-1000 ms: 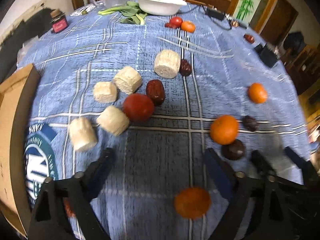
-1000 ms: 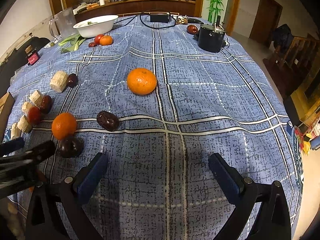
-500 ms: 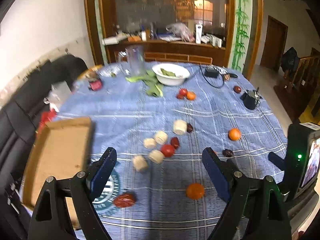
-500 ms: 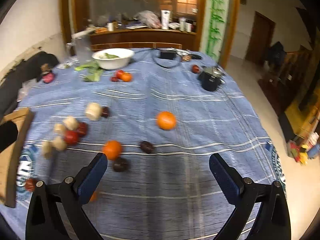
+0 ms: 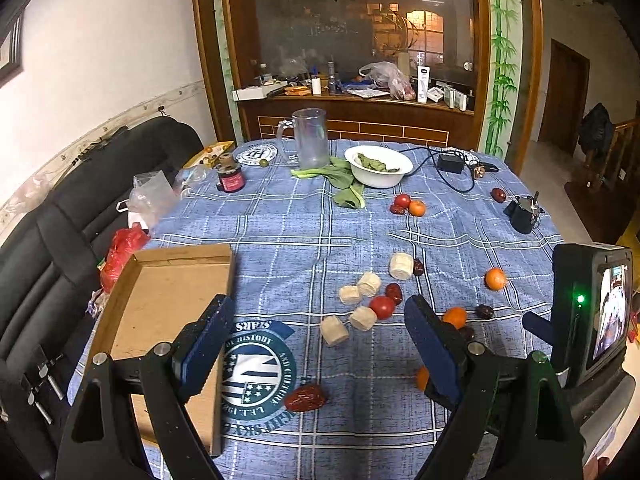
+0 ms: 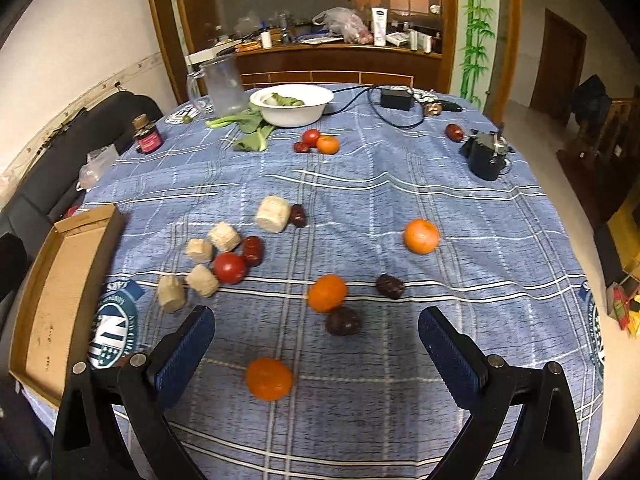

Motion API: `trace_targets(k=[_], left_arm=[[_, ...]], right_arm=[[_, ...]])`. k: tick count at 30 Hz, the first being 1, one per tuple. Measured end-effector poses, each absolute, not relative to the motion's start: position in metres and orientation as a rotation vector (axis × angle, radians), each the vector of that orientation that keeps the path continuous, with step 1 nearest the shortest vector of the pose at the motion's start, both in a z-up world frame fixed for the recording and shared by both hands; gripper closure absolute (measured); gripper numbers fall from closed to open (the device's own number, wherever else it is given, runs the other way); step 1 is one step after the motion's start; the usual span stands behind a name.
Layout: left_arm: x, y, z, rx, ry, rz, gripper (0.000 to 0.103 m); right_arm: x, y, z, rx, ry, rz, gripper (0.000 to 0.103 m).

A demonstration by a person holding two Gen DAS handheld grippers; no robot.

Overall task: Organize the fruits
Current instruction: 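Grasp a red date with the left tool while the right tool grasps a mandarin, then carry the date and mandarin into the cardboard box and open both tools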

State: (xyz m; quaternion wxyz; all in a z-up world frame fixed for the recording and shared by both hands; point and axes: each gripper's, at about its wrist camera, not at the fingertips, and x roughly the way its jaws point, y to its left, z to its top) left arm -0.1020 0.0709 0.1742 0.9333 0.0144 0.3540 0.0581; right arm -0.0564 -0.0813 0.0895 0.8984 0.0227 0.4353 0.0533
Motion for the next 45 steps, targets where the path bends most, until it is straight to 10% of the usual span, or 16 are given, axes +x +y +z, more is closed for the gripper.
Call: trace_targets(k=[25,31,35,45], left_arm=[[-0.081,0.162,0.119,-0.177,0.924,0.173,0.016],[-0.086,0.145,0.078,-0.177,1.036,0.033,0.016],[-0.082,0.127,0.056,-0.201,1.112,-0.103,0.051],[-0.070,0.120,0.036,-0.075,1.133,-0.110,0.053]], right_arm=[[-0.055,-0.128,0.059,0.165,0.982,0.046,0.001],[-0.061,-0.119,0.043,0.165,1.044,0.140,0.017],[-0.066,-0.091,0.035,0.111,1.069,0.260,0.026],[-0.060,-0.065,0.018,0.052,1.107,0.307,0.027]])
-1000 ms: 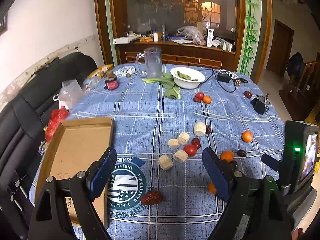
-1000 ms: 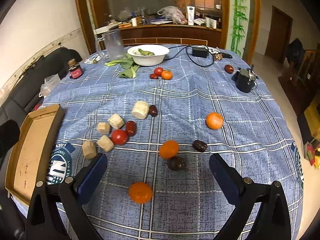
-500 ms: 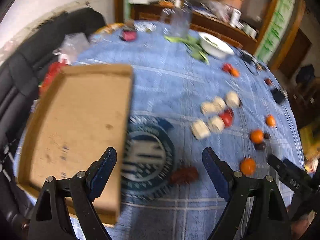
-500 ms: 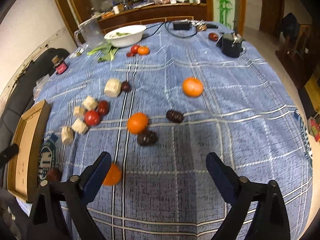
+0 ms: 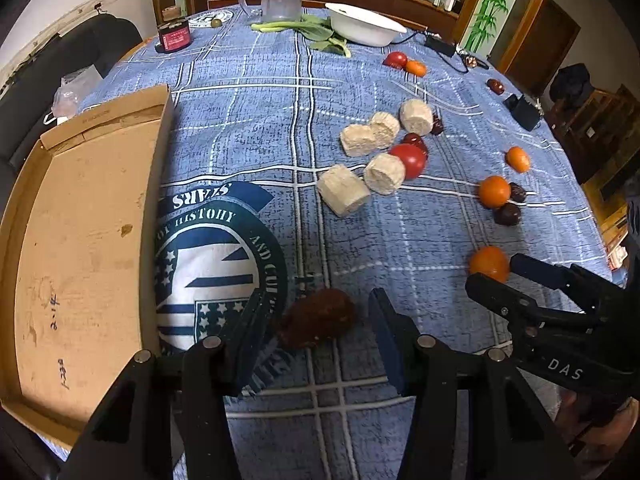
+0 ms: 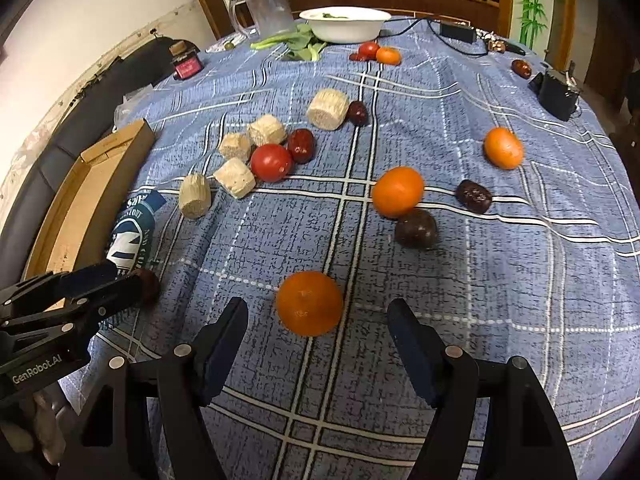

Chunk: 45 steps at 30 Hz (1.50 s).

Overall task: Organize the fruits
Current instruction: 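Carry the date and mandarin into the cardboard box and open both tools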

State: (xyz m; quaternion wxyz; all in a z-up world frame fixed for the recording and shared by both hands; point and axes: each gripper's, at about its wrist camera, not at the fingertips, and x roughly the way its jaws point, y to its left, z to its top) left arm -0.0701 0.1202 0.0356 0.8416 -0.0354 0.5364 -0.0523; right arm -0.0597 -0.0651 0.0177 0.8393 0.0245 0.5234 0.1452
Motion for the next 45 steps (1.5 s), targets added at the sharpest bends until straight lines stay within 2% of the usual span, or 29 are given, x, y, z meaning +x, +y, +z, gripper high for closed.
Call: trace_targets(k=[2,3,5,6,7,9,17,25,30,39,45], left_arm=[[-0.066,0.121,0.029,-0.073,1.154,-0.115,0.053],[-0.065,0.122,0.025,-0.081,1.166,-0.121,0.059],[-0.065,0.122,0.021,-0.084,1.168,-0.132,0.060],[-0.065,0.121,0.020,-0.073,1.171,-0.135,0.061],[-0.066,0.120,0.020,-0.070,1.167,-0.137,0.061],[-0.067,0.121,0.022,-0.095,1.163,-0.145,0.061],[-0.070,0.141,0.048,-0.200,1.103,-0.129,0.061],[-0.064,0.233,0.073,-0.419,1.052,-0.022,0.061],[-0.039,0.299,0.081,-0.427,1.031,0.076,0.061],[0.026,0.363,0.046,-0.412,1.089,0.142,0.061],[0.047,0.378,0.031,-0.417,1.100,0.144,0.060]], right_arm=[[-0.058,-0.062,0.016,0.034,1.110,0.307,0.027],[-0.058,-0.059,0.015,0.018,1.107,0.308,0.027],[-0.057,-0.056,0.016,-0.001,1.104,0.320,0.029],[-0.058,-0.053,0.016,-0.018,1.101,0.330,0.039],[-0.059,-0.051,0.016,-0.037,1.096,0.334,0.045],[-0.059,-0.048,0.016,-0.057,1.095,0.350,0.067],[-0.060,-0.039,0.024,-0.031,1.102,0.405,0.068],[-0.042,0.015,0.074,-0.016,1.023,0.550,0.068],[-0.004,0.078,0.087,0.079,1.068,0.688,0.067],[0.049,0.195,0.066,-0.024,1.090,0.703,0.067],[0.071,0.226,0.042,-0.085,1.116,0.653,0.067]])
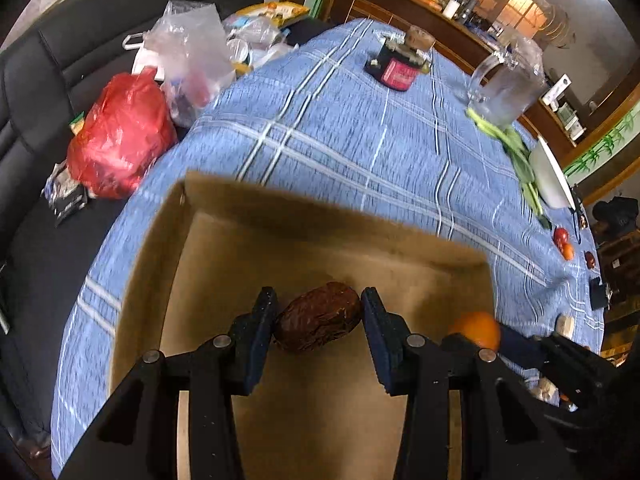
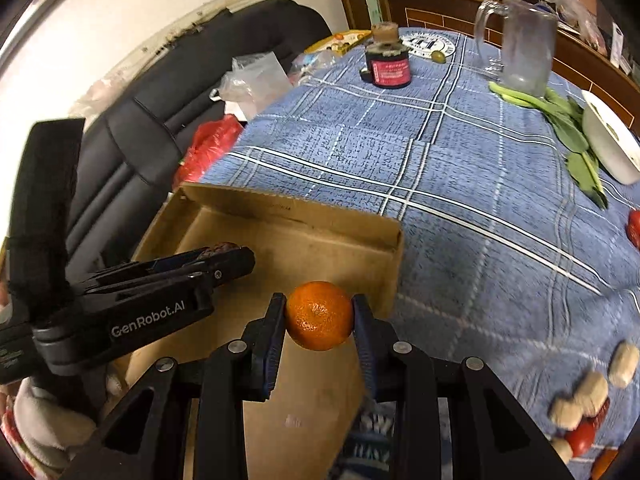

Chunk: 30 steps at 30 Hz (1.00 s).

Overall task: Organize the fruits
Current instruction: 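Carry the date and mandarin into the cardboard box and open both tools, then grasp a pale chunk with the left tool while the right tool grasps a mandarin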

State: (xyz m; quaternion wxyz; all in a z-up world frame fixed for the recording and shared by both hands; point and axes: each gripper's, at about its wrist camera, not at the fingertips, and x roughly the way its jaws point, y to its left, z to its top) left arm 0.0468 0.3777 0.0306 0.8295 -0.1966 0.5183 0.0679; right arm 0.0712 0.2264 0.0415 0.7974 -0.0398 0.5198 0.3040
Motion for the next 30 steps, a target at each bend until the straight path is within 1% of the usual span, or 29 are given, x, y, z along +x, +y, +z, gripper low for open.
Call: trace_targets(k=[10,15,18,20,22,25,27,30], left_arm=[[0.052,0.387,0.031,-0.403,1.101,0.162,0.060],[0.044,0.389,0.038,-0.368,1.098,0.178,0.051],[0.040,0.387,0.042,-0.326,1.104,0.180,0.050],[0.035,0.386,0.047,-0.306,1.100,0.188,0.050],[0.030,0.385,0.053,-0.298,1.089,0.199,0.045],[0.022,0.380,0.067,-0.278,1.065,0.214,0.041],[0.020,0.375,0.072,-0.263,1.057,0.215,0.032],[0.023,0.374,0.069,-0.295,1.082,0.229,0.032]], right_arm=[[0.081,0.247,0.027,-0.133,1.122,0.627,0.066],[0.081,0.250,0.024,-0.139,1.130,0.622,0.065],[0.078,0.250,0.028,-0.138,1.117,0.623,0.061],[0.076,0.248,0.034,-0.132,1.101,0.628,0.061],[0.071,0.244,0.043,-0.130,1.080,0.627,0.061],[0.062,0.228,0.059,-0.100,1.050,0.628,0.056],[0.055,0.214,0.068,-0.077,1.030,0.622,0.048],[0.045,0.181,0.080,-0.040,1.007,0.603,0.047]])
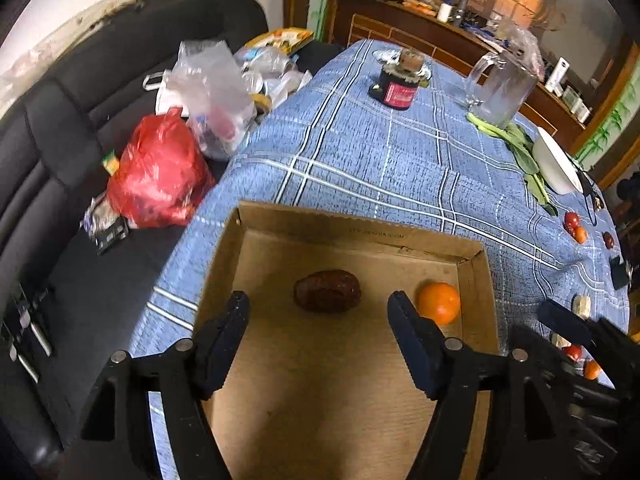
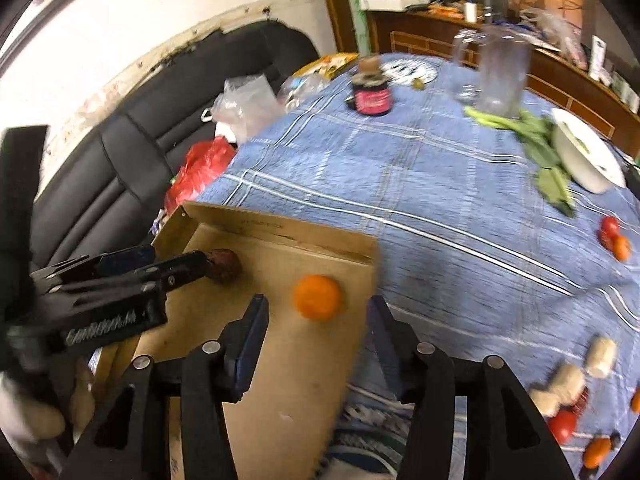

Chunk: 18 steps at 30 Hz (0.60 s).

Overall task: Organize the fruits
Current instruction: 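Grasp a pale chunk with the left tool while the right tool grasps a mandarin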

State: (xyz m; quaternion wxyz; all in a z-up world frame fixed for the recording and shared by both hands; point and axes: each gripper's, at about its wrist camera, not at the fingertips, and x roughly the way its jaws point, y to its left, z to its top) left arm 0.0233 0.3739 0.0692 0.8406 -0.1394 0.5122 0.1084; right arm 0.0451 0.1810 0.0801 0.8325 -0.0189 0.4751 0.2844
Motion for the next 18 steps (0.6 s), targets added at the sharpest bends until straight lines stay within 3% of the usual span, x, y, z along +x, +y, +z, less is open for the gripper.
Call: trace_targets(k=[7,11,18], left_arm=[[0.015,0.349,0.095,-0.344,1.058,0.290,0.032],[0.004,0.286,0.106,-0.324,1.034,0.189,0.032],[-0.004,0.175,0.072,-0.269,1.101,-0.016,0.032]], right_arm=[[0.016,0.059,0.088,0.109,0.987,0.486,0.046],[0.005,-0.037,0.071,0.240,1.023,0.345,0.044],[-0.014,-0.156,0.040,0.338,1.090,0.150,0.044]])
